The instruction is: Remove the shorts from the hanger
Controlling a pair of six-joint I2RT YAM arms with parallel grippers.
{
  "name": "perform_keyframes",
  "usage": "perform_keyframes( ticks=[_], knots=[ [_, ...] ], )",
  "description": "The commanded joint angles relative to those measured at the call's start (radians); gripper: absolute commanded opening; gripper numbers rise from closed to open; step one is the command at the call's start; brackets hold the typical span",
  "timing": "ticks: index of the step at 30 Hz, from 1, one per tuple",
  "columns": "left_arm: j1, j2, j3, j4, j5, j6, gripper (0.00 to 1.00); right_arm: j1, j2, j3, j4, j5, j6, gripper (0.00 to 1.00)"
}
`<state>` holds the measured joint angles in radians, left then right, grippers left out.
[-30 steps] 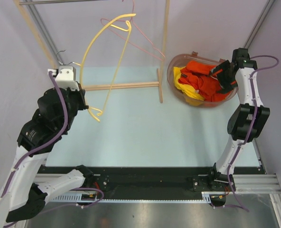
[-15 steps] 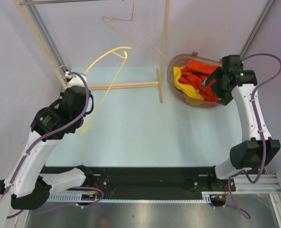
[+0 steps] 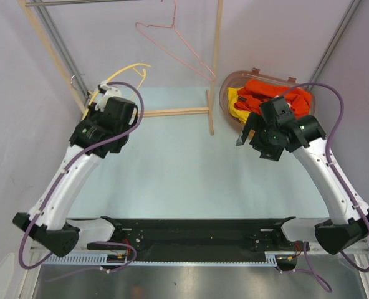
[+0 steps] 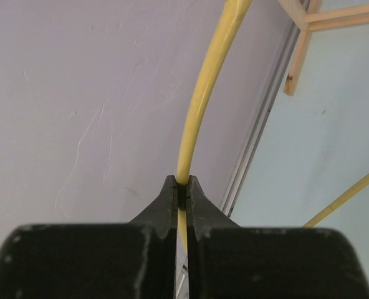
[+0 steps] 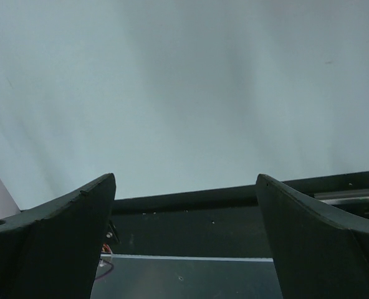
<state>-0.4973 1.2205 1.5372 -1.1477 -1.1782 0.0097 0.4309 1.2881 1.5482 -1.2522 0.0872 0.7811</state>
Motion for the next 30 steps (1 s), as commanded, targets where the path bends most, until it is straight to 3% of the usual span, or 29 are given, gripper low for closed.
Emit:
perform_keyframes(
  ticks=[1,6,12,14,15,18,30],
  knots=[
    [0.04,0.063,0.057,0.35,-0.1,0.234,0.0,0.003,-0.07,0.03,-0.104,0.014,-0.014,1.0],
    [0.127,0.118,0.015,0.87,-0.141,0.658,0.0,0.0,-0.064,0.082,-0.11,-0.06,-0.071,1.0],
    [0.21,0.229,0.1,1.014,-0.156,0.737,0.0,-0.038,0.01,0.269,-0.11,-0.078,-0.175,1.0],
    [0.218,0.252,0.097,1.144,-0.179,0.82,0.0,-0.064,0.026,0.317,-0.102,-0.109,-0.198,1.0],
    [0.224,0.266,0.092,1.351,-0.188,0.948,0.0,-0.075,0.045,0.332,-0.105,-0.11,-0.215,1.0],
    [0.235,0.336,0.122,1.566,-0.198,1.111,0.0,-0.127,0.076,0.389,-0.118,-0.125,-0.244,1.0],
    [0.261,0.605,0.371,1.766,-0.184,1.251,0.0,-0.211,0.112,0.449,-0.15,-0.156,-0.286,1.0]
  ],
)
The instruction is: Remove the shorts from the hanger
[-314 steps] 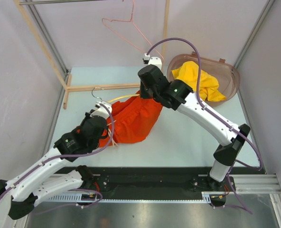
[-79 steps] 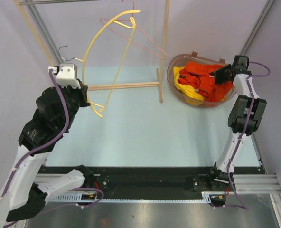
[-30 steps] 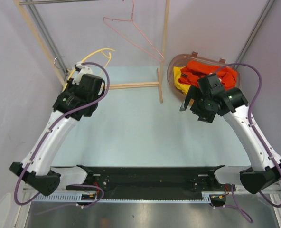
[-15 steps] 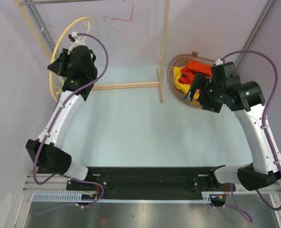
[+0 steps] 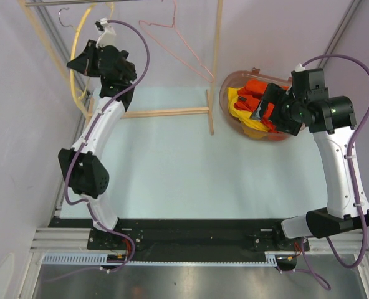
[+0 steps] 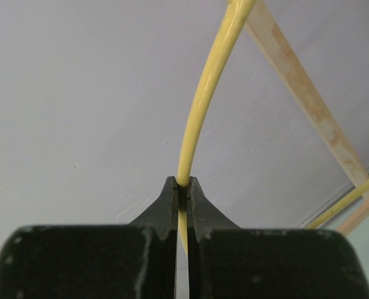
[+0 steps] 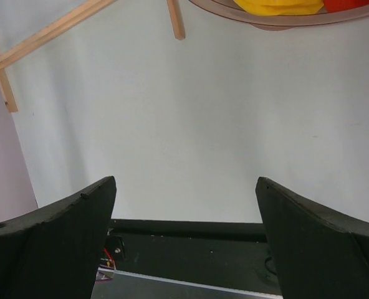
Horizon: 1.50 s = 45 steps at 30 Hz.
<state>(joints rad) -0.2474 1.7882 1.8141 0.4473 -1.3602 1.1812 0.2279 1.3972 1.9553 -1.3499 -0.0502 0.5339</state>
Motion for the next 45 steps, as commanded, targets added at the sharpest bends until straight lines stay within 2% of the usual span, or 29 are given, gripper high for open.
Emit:
perform_keyframes(
  ticks=[1,7,11,18,28,29,31,38,45],
  knots=[
    [0.011,0.051,0.115,0.172,-0.001,0.083,0.0,-0.012,0.008,0.044,-0.055,-0.014,-0.04,1.0],
    [0.011,0.132,0.186,0.157,-0.004,0.064,0.0,-0.021,0.017,0.062,-0.072,-0.028,-0.035,1.0],
    [0.011,0.177,0.215,0.277,-0.008,0.135,0.0,-0.027,0.022,0.07,-0.084,-0.028,-0.038,1.0],
    [0.007,0.269,0.349,0.245,-0.024,0.101,0.0,-0.03,0.026,0.076,-0.106,-0.033,-0.045,1.0],
    [0.003,0.312,0.434,0.176,-0.013,0.031,0.0,-0.041,0.023,0.077,-0.112,-0.033,-0.048,1.0],
    [0.003,0.318,0.451,0.097,-0.008,-0.024,0.0,-0.041,0.023,0.077,-0.111,-0.033,-0.046,1.0],
    [0.003,0.329,0.474,0.038,-0.001,-0.075,0.0,-0.041,0.02,0.077,-0.111,-0.036,-0.046,1.0],
    [0.003,0.358,0.496,0.031,0.03,-0.039,0.0,-0.041,0.02,0.083,-0.112,-0.042,-0.048,1.0],
    [-0.007,0.363,0.534,-0.091,0.111,-0.034,0.0,-0.041,0.014,0.082,-0.114,-0.043,-0.052,1.0]
  ],
)
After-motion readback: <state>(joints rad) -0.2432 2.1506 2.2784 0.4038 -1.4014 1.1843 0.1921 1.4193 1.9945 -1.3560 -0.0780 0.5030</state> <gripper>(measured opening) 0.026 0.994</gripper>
